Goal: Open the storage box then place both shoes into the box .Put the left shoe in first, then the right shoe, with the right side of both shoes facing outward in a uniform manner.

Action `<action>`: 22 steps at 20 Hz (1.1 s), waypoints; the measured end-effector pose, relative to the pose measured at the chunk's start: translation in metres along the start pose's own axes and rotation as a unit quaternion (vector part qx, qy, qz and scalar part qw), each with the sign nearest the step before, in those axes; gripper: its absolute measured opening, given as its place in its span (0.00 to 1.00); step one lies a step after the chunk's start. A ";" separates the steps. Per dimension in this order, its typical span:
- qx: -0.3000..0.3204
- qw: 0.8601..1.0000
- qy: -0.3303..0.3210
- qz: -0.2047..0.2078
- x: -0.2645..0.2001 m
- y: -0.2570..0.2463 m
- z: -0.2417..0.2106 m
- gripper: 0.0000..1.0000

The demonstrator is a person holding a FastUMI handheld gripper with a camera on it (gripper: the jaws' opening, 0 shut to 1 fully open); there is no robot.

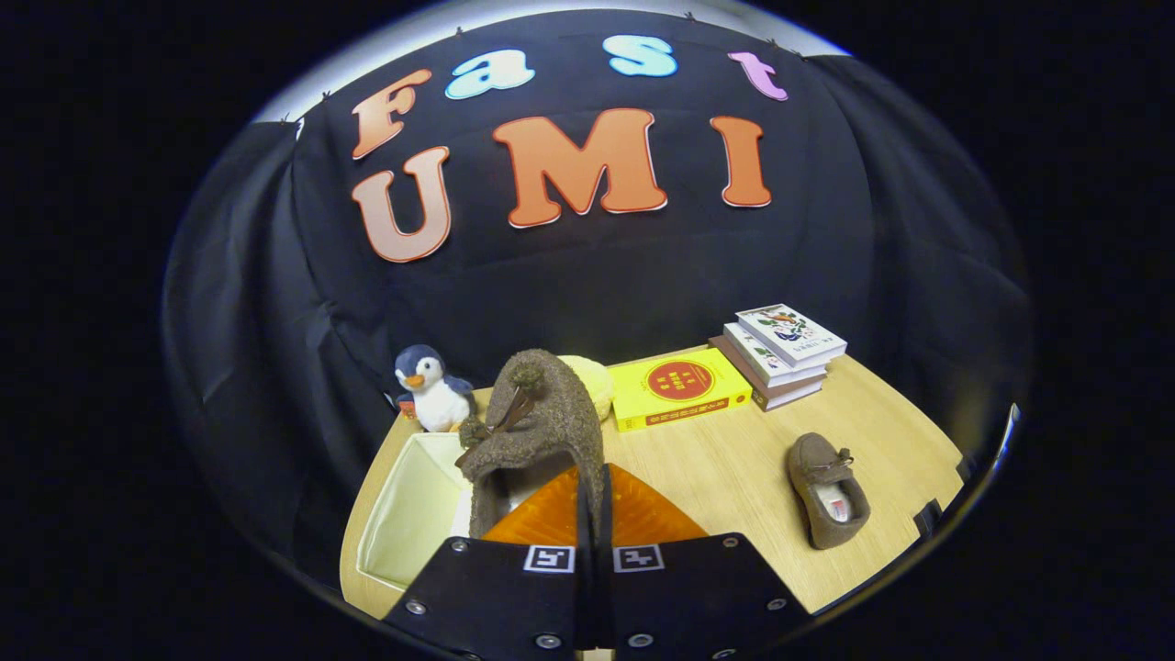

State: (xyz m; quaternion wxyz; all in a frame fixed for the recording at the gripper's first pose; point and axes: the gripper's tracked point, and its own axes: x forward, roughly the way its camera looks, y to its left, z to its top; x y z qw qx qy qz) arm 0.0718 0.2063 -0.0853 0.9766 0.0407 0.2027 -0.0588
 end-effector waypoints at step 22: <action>-0.029 0.995 0.088 0.042 0.047 0.111 -0.090 0.41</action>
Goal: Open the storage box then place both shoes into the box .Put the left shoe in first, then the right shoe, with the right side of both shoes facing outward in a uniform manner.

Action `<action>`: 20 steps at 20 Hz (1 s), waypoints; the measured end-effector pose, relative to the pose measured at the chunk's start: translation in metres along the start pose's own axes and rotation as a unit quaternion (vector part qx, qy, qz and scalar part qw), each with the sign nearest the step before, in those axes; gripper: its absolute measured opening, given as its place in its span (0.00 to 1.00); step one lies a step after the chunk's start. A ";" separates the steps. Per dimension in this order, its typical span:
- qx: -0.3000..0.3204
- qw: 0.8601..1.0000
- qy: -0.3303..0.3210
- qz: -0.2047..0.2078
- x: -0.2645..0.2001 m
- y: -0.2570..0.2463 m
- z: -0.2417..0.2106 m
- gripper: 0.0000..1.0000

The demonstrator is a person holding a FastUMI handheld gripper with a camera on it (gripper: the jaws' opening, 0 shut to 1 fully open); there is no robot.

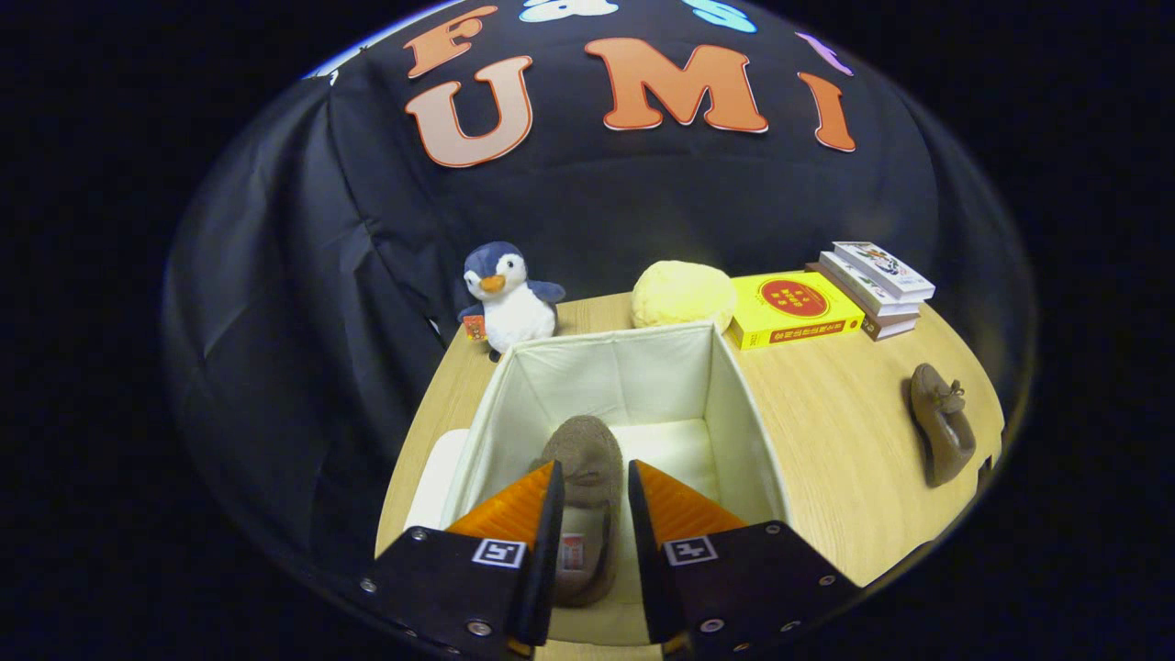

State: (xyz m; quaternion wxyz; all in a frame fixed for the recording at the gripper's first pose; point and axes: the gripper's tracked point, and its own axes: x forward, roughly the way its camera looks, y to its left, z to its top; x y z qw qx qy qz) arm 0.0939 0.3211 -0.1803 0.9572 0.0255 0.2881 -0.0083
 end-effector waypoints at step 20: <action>0.006 0.991 -0.056 -0.119 -0.059 -0.289 0.028 0.98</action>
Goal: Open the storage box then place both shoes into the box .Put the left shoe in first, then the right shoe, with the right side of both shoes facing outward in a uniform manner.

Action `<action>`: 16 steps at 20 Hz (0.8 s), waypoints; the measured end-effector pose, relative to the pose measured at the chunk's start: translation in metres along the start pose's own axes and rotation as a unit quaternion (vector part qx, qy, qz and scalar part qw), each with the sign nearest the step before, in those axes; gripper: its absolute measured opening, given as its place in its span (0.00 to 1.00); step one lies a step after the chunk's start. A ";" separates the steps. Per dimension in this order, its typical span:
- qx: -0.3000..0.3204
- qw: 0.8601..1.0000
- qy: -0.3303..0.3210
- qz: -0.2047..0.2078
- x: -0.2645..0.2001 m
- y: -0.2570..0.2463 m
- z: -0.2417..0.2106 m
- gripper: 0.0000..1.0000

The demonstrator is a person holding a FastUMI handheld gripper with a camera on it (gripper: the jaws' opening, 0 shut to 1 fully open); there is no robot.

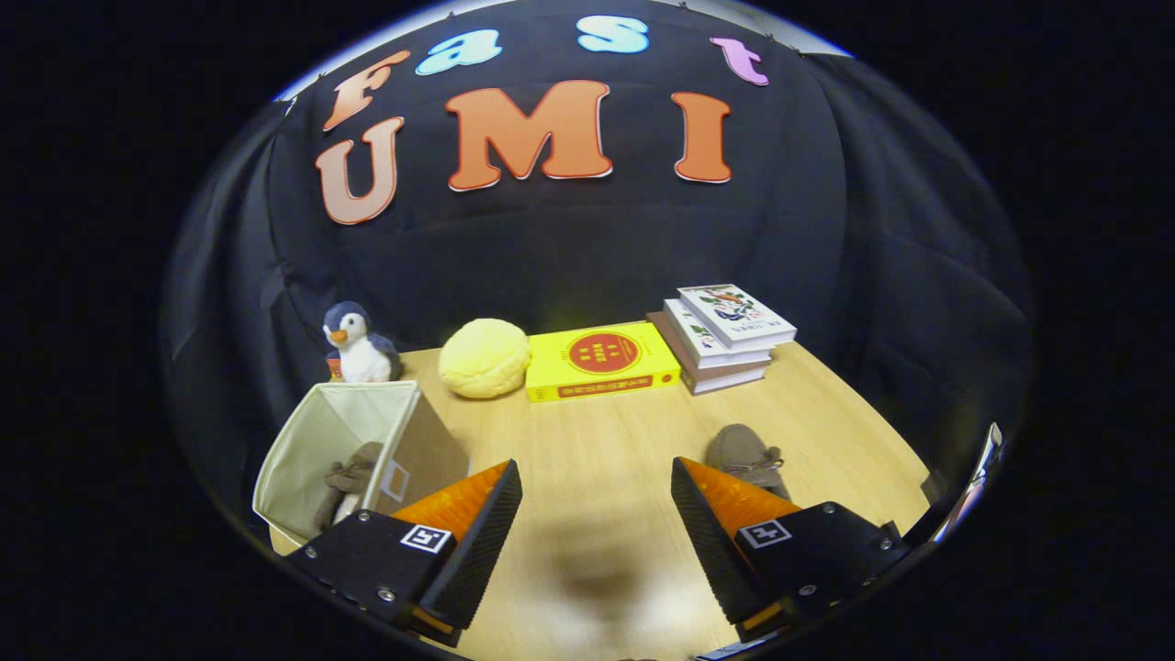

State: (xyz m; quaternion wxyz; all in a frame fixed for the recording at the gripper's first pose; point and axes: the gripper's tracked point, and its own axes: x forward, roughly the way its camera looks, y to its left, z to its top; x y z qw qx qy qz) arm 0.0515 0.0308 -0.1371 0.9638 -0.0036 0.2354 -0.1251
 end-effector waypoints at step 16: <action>0.020 0.994 0.078 -0.072 0.049 -0.166 -0.080 0.98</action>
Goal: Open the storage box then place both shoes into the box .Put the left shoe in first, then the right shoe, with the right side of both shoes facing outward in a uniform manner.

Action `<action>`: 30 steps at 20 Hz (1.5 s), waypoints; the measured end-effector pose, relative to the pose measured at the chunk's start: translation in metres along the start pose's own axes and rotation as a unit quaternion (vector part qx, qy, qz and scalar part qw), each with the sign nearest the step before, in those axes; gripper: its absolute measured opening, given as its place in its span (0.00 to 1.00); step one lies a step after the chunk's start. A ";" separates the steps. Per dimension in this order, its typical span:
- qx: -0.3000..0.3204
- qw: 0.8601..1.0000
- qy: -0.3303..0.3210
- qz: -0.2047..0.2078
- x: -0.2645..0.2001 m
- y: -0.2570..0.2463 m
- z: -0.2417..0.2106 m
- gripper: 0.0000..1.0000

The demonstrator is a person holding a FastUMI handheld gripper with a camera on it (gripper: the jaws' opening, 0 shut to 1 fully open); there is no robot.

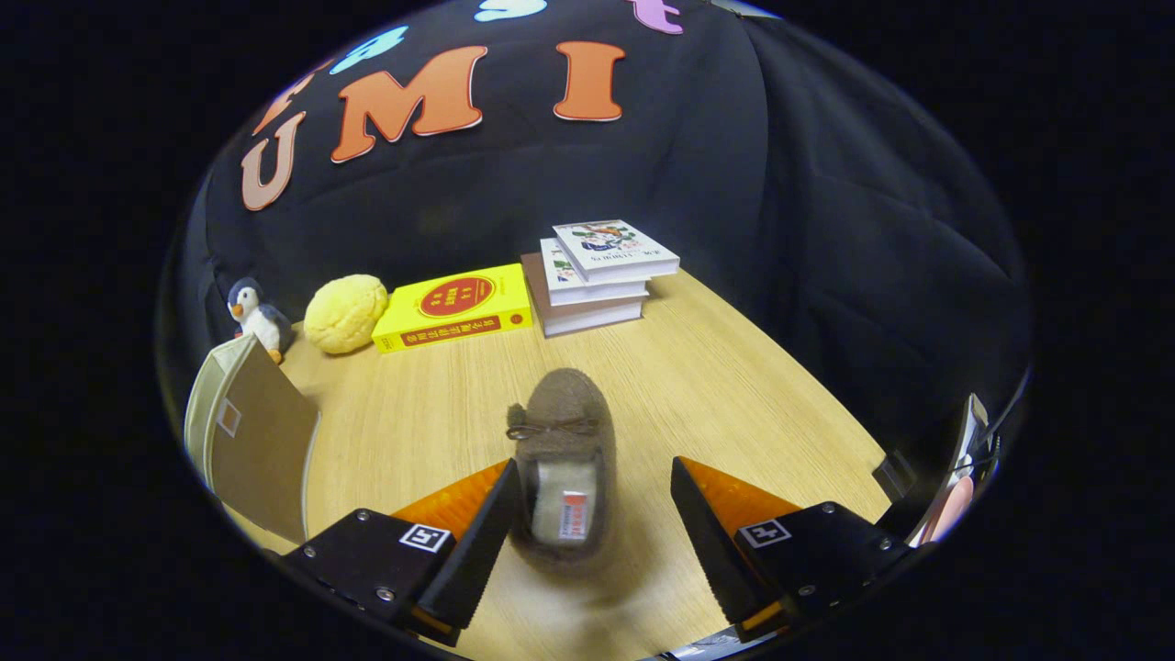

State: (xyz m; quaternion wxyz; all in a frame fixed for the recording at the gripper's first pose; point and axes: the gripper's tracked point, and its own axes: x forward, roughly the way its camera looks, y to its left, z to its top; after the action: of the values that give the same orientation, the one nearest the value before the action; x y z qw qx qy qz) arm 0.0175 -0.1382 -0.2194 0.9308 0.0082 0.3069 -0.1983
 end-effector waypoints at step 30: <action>0.005 1.000 0.002 0.015 -0.023 0.085 0.038 0.01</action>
State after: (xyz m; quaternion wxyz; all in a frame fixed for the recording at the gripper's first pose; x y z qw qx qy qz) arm 0.0541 -0.0565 -0.1838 0.9329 0.0177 0.3078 -0.1863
